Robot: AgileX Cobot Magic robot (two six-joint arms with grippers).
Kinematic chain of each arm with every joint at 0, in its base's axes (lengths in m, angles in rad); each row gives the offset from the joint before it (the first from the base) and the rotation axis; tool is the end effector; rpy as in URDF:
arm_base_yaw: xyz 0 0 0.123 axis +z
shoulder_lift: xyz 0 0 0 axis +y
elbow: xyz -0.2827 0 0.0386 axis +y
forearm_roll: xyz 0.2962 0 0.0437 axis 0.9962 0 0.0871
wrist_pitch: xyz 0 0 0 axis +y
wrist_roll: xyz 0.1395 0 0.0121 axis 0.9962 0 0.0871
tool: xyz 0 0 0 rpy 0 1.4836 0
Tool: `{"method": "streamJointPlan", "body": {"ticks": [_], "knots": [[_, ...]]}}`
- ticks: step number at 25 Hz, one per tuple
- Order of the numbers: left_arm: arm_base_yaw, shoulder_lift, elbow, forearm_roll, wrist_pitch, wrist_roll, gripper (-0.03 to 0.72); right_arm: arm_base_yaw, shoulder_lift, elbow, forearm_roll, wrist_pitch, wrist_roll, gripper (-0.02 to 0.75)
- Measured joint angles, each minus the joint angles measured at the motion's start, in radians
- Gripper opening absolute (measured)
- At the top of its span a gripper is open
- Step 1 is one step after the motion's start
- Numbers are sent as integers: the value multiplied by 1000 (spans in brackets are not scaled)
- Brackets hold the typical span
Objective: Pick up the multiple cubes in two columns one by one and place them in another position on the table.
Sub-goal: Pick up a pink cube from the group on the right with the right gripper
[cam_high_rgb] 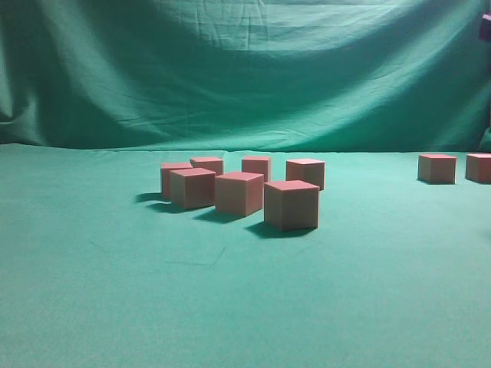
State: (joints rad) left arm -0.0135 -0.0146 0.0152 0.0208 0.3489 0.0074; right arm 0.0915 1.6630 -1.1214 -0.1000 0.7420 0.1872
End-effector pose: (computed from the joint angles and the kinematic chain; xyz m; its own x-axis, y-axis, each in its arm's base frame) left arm 0.1482 -0.0010 0.1646 -0.2589 0.0304 -0.9654 0.0136 0.9995 0.0279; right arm 0.3914 0.0264 0.1558 -0.9275 0.0282 -0.3728 0.0387 0.9990 -0.0207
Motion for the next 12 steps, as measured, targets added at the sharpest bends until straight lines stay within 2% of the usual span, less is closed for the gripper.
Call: {"method": "streamJointPlan", "body": {"ticks": [12], "knots": [[0,0,0,0,0,0,0,-2,167,0,6,-149,-69,570]]}}
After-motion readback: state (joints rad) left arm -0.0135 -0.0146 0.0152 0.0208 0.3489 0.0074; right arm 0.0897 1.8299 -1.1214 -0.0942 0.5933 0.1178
